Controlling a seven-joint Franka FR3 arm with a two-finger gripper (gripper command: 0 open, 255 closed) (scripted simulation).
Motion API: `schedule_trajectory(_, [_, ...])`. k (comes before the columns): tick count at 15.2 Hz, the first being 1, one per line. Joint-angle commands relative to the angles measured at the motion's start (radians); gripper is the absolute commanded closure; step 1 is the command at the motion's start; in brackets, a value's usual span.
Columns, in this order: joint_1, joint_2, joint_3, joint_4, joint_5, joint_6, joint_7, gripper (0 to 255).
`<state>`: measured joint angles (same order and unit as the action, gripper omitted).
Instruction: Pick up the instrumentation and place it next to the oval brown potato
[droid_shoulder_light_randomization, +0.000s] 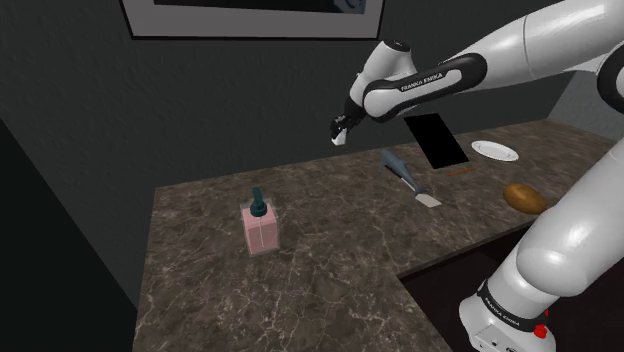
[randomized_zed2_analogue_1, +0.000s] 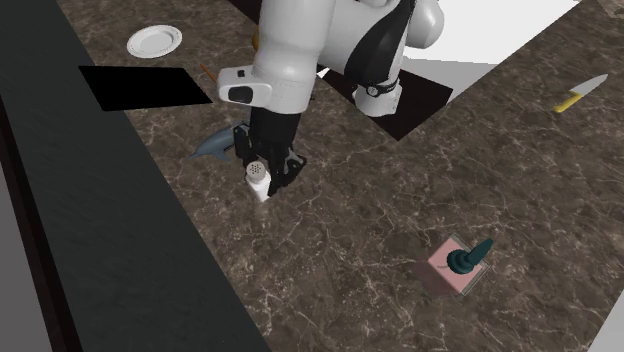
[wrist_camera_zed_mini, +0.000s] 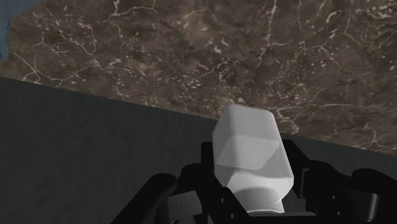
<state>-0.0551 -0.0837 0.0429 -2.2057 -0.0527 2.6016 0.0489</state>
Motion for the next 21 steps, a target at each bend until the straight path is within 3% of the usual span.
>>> schedule_trajectory(1, [-0.01, -0.053, -0.02, -0.064, 0.026, 0.012, -0.049, 255])
schedule_trajectory(10, [-0.045, -0.299, -0.157, -0.304, 0.095, 0.005, -0.275, 255])
schedule_trajectory(21, [-0.143, -0.559, -0.364, -0.473, 0.055, -0.096, -0.531, 255])
